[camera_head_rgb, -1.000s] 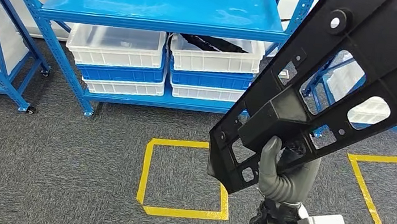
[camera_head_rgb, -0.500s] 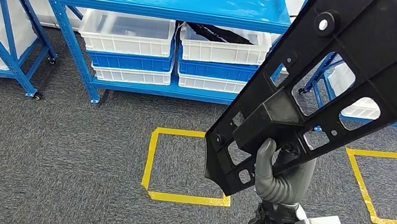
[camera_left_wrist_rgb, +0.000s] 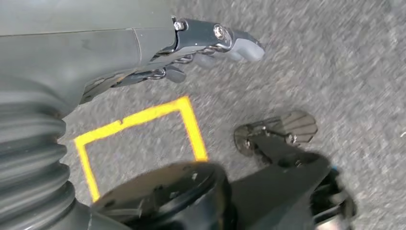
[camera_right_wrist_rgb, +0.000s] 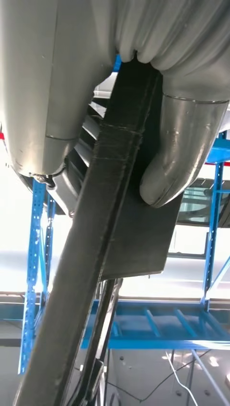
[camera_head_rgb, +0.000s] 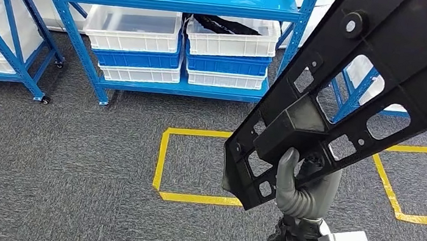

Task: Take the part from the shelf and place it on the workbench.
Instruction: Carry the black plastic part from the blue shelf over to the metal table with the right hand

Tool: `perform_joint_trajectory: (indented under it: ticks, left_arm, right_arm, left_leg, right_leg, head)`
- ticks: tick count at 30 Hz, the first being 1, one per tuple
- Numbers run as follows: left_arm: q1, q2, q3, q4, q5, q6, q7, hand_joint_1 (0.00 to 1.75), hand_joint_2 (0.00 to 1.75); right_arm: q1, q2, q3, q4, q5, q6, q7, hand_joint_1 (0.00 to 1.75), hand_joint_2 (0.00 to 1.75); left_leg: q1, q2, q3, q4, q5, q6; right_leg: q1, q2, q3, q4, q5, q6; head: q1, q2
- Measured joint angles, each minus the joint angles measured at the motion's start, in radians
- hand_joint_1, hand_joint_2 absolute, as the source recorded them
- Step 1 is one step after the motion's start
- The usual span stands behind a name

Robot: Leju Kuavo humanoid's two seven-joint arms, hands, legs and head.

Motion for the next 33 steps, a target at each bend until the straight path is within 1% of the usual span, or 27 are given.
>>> perform_joint_trajectory:
  ticks: [1, 2, 3, 4, 5, 6, 7, 8, 9, 10, 12, 13, 14, 15, 17, 18, 19, 20, 21, 22, 23, 24, 25, 26, 28, 29, 33]
  left_arm:
    - [0.000, 0.000, 0.001, 0.000, 0.000, 0.000, 0.000, 0.00, 1.75]
    - [0.001, 0.000, 0.001, 0.000, 0.000, -0.001, 0.000, 0.00, 1.75]
    - [0.000, 0.000, 0.001, 0.000, 0.001, -0.001, 0.000, 0.00, 1.75]
    - [0.000, 0.000, 0.001, 0.000, 0.001, -0.001, -0.001, 0.00, 1.75]
    - [0.000, 0.000, 0.001, 0.000, 0.000, -0.001, -0.003, 0.00, 1.75]
    - [0.000, 0.000, 0.001, 0.000, 0.000, -0.001, -0.006, 0.00, 1.75]
    - [0.000, 0.000, 0.001, 0.000, 0.000, -0.001, -0.009, 0.00, 1.75]
    - [-0.001, 0.000, 0.001, -0.001, 0.000, -0.001, -0.012, 0.00, 1.75]
    - [-0.002, 0.000, 0.001, -0.001, 0.000, -0.001, -0.013, 0.00, 1.75]
    - [-0.003, 0.000, 0.001, -0.001, 0.000, -0.001, -0.014, 0.00, 1.75]
    - [-0.002, -0.001, 0.001, -0.001, 0.000, -0.001, -0.014, 0.00, 1.75]
    - [-0.002, -0.001, 0.001, -0.001, 0.000, -0.001, -0.014, 0.00, 1.75]
    - [-0.001, -0.002, 0.001, -0.001, -0.001, 0.000, -0.014, 0.00, 1.75]
    - [-0.001, -0.002, 0.002, -0.001, -0.002, 0.000, -0.014, 0.00, 1.75]
    - [-0.002, -0.003, 0.002, -0.001, -0.005, 0.000, -0.014, 0.00, 1.75]
    - [-0.002, -0.003, 0.002, -0.001, -0.007, 0.000, -0.014, 0.00, 1.75]
    - [-0.001, -0.003, 0.002, -0.001, -0.008, 0.000, -0.014, 0.00, 1.75]
    - [-0.001, -0.004, 0.002, -0.001, -0.009, 0.000, -0.014, 0.00, 1.75]
    - [-0.001, -0.004, 0.002, -0.001, -0.009, 0.000, -0.014, 0.00, 1.75]
    - [-0.001, -0.005, 0.002, -0.001, -0.010, 0.000, -0.014, 0.00, 1.75]
    - [-0.001, -0.005, 0.002, -0.001, -0.010, 0.000, -0.014, 0.00, 1.75]
    - [-0.002, -0.005, 0.003, -0.001, -0.010, 0.000, -0.014, 0.00, 1.75]
    - [-0.002, -0.004, 0.004, -0.001, -0.011, 0.000, -0.014, 0.00, 1.75]
    - [-0.002, -0.004, 0.006, -0.001, -0.011, 0.001, -0.014, 0.00, 1.75]
    - [-0.001, -0.003, 0.010, -0.001, -0.014, 0.001, -0.013, 0.00, 1.75]
    - [-0.001, -0.003, 0.011, -0.001, -0.016, 0.001, -0.013, 0.00, 1.75]
    - [-0.002, -0.004, 0.013, -0.001, -0.020, 0.002, -0.013, 0.00, 1.75]
  right_arm:
    - [0.001, 0.000, 0.000, 0.000, 0.001, 0.000, 0.000, 1.75, 1.75]
    - [0.002, 0.000, 0.000, 0.000, 0.002, 0.000, 0.000, 1.75, 1.75]
    - [0.002, 0.000, 0.000, 0.000, 0.002, 0.000, 0.000, 1.75, 1.75]
    - [0.003, 0.000, 0.000, 0.000, 0.003, 0.000, 0.000, 1.75, 1.75]
    - [0.003, 0.000, 0.000, 0.000, 0.005, 0.000, 0.000, 1.75, 1.75]
    - [0.004, 0.000, 0.000, 0.000, 0.006, 0.000, 0.000, 1.75, 1.75]
    - [0.004, 0.000, 0.000, 0.000, 0.008, 0.000, -0.001, 1.75, 1.75]
    - [0.003, 0.000, 0.000, 0.000, 0.009, 0.000, -0.001, 1.75, 1.75]
    - [0.003, 0.000, 0.000, 0.000, 0.010, 0.000, -0.002, 1.75, 1.75]
    - [0.003, 0.000, -0.001, 0.000, 0.010, 0.000, -0.002, 1.75, 1.75]
    - [0.003, 0.000, -0.001, 0.000, 0.013, 0.000, -0.003, 1.75, 1.75]
    - [0.003, 0.000, 0.000, 0.000, 0.014, -0.001, -0.003, 1.75, 1.75]
    - [0.003, -0.001, 0.000, 0.000, 0.015, -0.001, -0.003, 1.75, 1.75]
    - [0.003, -0.001, 0.000, 0.000, 0.016, -0.001, -0.003, 1.75, 1.75]
    - [0.005, -0.002, 0.000, 0.000, 0.017, -0.002, -0.003, 1.75, 1.75]
    - [0.007, -0.003, 0.000, 0.000, 0.018, -0.002, -0.002, 1.75, 1.75]
    - [0.008, -0.004, 0.000, 0.000, 0.020, -0.002, -0.002, 1.75, 1.75]
    - [0.009, -0.004, 0.000, 0.000, 0.022, -0.002, -0.002, 1.75, 1.75]
    - [0.009, -0.004, 0.000, 0.000, 0.024, -0.002, -0.002, 1.75, 1.75]
    - [0.008, -0.004, 0.000, 0.000, 0.027, -0.002, -0.002, 1.75, 1.75]
    - [0.008, -0.004, 0.000, 0.000, 0.029, -0.002, -0.002, 1.75, 1.75]
    - [0.008, -0.005, 0.000, 0.000, 0.032, -0.002, -0.002, 1.75, 1.75]
    - [0.008, -0.005, 0.000, 0.000, 0.034, -0.002, -0.002, 1.75, 1.75]
    - [0.009, -0.005, 0.000, 0.001, 0.035, -0.003, -0.001, 1.75, 1.75]
    - [0.010, -0.005, -0.001, 0.001, 0.038, -0.003, -0.001, 1.75, 1.75]
    - [0.010, -0.004, -0.001, 0.001, 0.040, -0.003, 0.000, 1.75, 1.75]
    - [0.010, -0.005, -0.001, 0.001, 0.046, -0.003, 0.001, 1.75, 1.75]
  left_leg:
    - [0.000, 0.000, -0.012, 0.064, -0.051, -0.002]
    - [0.000, -0.001, -0.021, 0.125, -0.083, -0.004]
    - [0.000, -0.001, -0.021, 0.167, -0.093, -0.005]
    - [0.000, -0.001, -0.006, 0.178, -0.081, -0.005]
    - [0.000, -0.001, 0.030, 0.148, -0.055, -0.003]
    - [0.000, -0.001, 0.076, 0.092, -0.032, 0.000]
    - [-0.001, -0.001, 0.127, 0.026, -0.022, 0.004]
    - [-0.003, -0.002, 0.166, -0.032, -0.021, 0.007]
    - [-0.006, -0.002, 0.188, -0.069, -0.030, 0.010]
    - [-0.009, -0.002, 0.195, -0.088, -0.037, 0.015]
    - [-0.010, 0.000, 0.188, -0.104, -0.032, 0.030]
    - [-0.009, 0.001, 0.184, -0.108, -0.026, 0.040]
    - [-0.006, 0.003, 0.178, -0.111, -0.018, 0.048]
    - [-0.005, 0.005, 0.173, -0.113, -0.012, 0.054]
    - [-0.005, 0.005, 0.158, -0.112, -0.002, 0.057]
    - [-0.005, 0.005, 0.152, -0.112, 0.002, 0.056]
    - [-0.004, 0.006, 0.147, -0.112, 0.006, 0.054]
    - [-0.003, 0.006, 0.145, -0.112, 0.008, 0.052]
    - [-0.002, 0.005, 0.144, -0.112, 0.011, 0.049]
    - [-0.002, 0.005, 0.142, -0.111, 0.013, 0.044]
    - [-0.004, 0.004, 0.141, -0.110, 0.014, 0.040]
    - [-0.007, 0.004, 0.138, -0.108, 0.014, 0.037]
    - [-0.010, 0.003, 0.134, -0.106, 0.016, 0.039]
    - [-0.011, 0.003, 0.132, -0.106, 0.018, 0.043]
    - [-0.010, 0.002, 0.132, -0.109, 0.024, 0.052]
    - [-0.009, 0.002, 0.133, -0.112, 0.027, 0.051]
    - [-0.007, 0.002, 0.134, -0.120, 0.033, 0.042]
  right_leg:
    - [0.003, 0.000, -0.010, 0.001, 0.010, -0.006]
    - [0.005, 0.000, -0.019, 0.002, 0.019, -0.008]
    - [0.008, -0.001, -0.031, 0.003, 0.028, -0.009]
    - [0.010, 0.000, -0.042, 0.004, 0.035, -0.009]
    - [0.011, 0.000, -0.052, 0.006, 0.041, -0.006]
    - [0.012, 0.000, -0.059, 0.008, 0.045, -0.004]
    - [0.014, 0.001, -0.065, 0.011, 0.049, 0.000]
    - [0.016, 0.000, -0.069, 0.014, 0.052, 0.005]
    - [0.017, 0.000, -0.073, 0.017, 0.055, 0.011]
    - [0.018, -0.001, -0.078, 0.018, 0.060, 0.018]
    - [0.017, -0.001, -0.090, 0.022, 0.067, 0.030]
    - [0.017, -0.001, -0.101, 0.035, 0.059, 0.033]
    - [0.016, 0.000, -0.118, 0.067, 0.040, 0.033]
    - [0.014, 0.000, -0.143, 0.118, 0.012, 0.032]
    - [0.009, 0.000, -0.198, 0.250, -0.045, 0.032]
    - [0.007, 0.000, -0.212, 0.291, -0.058, 0.037]
    - [0.004, 0.000, -0.207, 0.295, -0.058, 0.045]
    - [0.001, 0.000, -0.181, 0.258, -0.042, 0.055]
    - [-0.002, 0.000, -0.140, 0.190, -0.019, 0.065]
    - [-0.003, -0.001, -0.096, 0.114, 0.001, 0.072]
    - [-0.003, 0.001, -0.063, 0.055, 0.016, 0.070]
    - [-0.004, 0.003, -0.043, 0.018, 0.023, 0.066]
    - [-0.004, 0.005, -0.038, 0.004, 0.025, 0.059]
    - [-0.003, 0.007, -0.038, 0.003, 0.028, 0.053]
    - [-0.001, 0.007, -0.039, 0.003, 0.031, 0.049]
    - [0.001, 0.007, -0.040, 0.003, 0.032, 0.047]
    - [0.005, 0.007, -0.042, 0.003, 0.034, 0.040]
  head:
    - [-0.001, 0.000]
    - [-0.001, 0.000]
    - [-0.001, 0.000]
    - [-0.001, 0.000]
    - [-0.001, 0.000]
    - [-0.001, 0.000]
    - [-0.001, 0.000]
    - [0.000, 0.000]
    - [0.000, 0.000]
    - [0.000, 0.000]
    - [0.000, 0.000]
    - [0.000, 0.000]
    - [0.002, 0.000]
    - [0.003, 0.000]
    - [0.005, 0.000]
    - [0.005, 0.000]
    - [0.005, 0.000]
    - [0.005, 0.000]
    - [0.005, 0.000]
    - [0.005, 0.000]
    - [0.005, 0.000]
    - [0.004, 0.000]
    - [0.003, 0.000]
    - [0.002, 0.000]
    - [0.002, 0.000]
    - [0.002, 0.000]
    - [0.003, 0.000]
